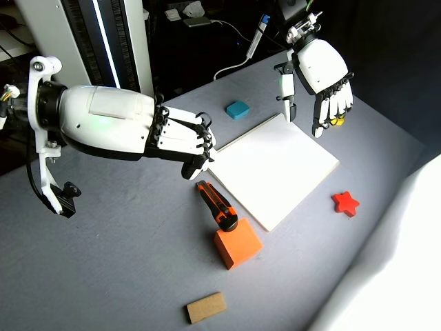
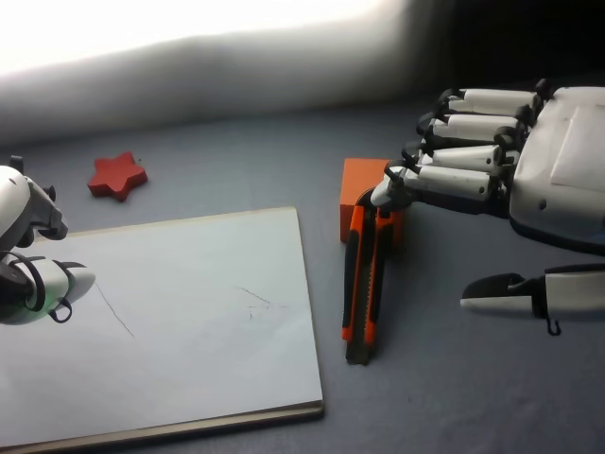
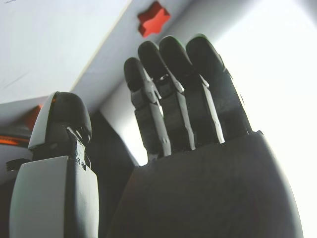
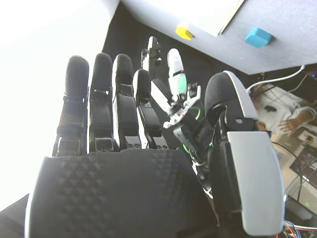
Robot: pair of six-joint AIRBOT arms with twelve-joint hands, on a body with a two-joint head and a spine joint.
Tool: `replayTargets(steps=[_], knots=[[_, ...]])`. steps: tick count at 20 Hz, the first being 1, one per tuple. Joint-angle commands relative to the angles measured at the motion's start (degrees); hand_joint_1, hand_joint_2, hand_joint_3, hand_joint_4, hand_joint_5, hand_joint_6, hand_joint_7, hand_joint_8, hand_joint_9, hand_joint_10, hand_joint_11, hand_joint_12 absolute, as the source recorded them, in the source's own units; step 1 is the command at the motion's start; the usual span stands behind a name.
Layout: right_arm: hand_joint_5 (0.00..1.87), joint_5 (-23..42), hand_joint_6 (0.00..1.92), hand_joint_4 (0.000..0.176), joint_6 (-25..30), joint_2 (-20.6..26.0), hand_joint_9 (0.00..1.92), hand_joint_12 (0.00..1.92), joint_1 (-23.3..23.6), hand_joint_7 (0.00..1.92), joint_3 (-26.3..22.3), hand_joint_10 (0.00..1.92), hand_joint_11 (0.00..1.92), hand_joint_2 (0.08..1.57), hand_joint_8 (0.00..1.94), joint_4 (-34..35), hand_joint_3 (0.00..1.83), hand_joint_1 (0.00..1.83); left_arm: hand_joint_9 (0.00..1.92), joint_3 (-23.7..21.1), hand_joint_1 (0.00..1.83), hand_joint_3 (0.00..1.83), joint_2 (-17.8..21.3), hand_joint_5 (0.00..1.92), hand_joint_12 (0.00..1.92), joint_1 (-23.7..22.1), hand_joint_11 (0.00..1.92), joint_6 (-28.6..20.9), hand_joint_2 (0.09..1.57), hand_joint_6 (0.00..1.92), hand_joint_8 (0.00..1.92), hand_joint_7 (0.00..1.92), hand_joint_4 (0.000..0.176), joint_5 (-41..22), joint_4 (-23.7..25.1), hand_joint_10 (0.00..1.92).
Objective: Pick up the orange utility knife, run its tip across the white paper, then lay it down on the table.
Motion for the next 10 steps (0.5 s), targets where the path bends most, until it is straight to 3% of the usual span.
replayTargets(steps=[1,2,3,8,10], knots=[[0.00,6.1,0.06,0.000,-0.5,0.3,0.00,0.54,0.4,0.05,-0.2,0.29,0.00,1.09,0.10,2.1,0.31,0.13,0.09,0.1,0.32,0.23,0.2,0.00,1.08,-0.3,0.00,0.6,1.17,0.02,0.02,0.05,0.097,-4.2,3.4,0.23],[0.00,6.2,0.06,0.000,-0.5,0.3,0.00,0.54,0.3,0.05,-0.2,0.29,0.00,1.09,0.10,2.2,0.31,0.13,0.09,0.0,0.32,0.23,0.1,0.00,1.08,-0.3,0.00,0.6,1.17,0.02,0.02,0.05,0.097,-4.2,3.4,0.23],[0.00,6.3,0.00,0.000,-0.6,0.3,0.00,0.25,0.2,0.07,-0.2,0.25,0.00,1.22,0.01,2.3,0.06,0.13,0.18,0.0,0.32,0.02,0.1,0.00,1.10,-0.2,0.00,0.6,1.28,0.00,0.00,0.07,0.095,-4.2,3.4,0.05],[0.00,6.9,0.00,0.000,-0.9,0.1,0.00,0.12,0.5,0.06,0.1,0.24,0.00,1.24,0.00,2.0,0.01,0.15,0.19,0.0,0.32,0.01,-0.3,0.00,1.09,-0.5,0.00,0.6,1.29,0.00,0.00,0.07,0.095,-4.7,3.3,0.03],[0.00,6.0,0.00,0.000,1.1,-1.2,0.01,0.20,2.9,0.07,1.6,0.27,0.00,1.24,0.00,-2.1,0.00,0.13,0.19,0.0,0.30,0.01,-0.4,0.00,1.10,-0.6,0.00,0.6,1.29,0.00,0.01,0.08,0.095,-4.9,3.3,0.02]])
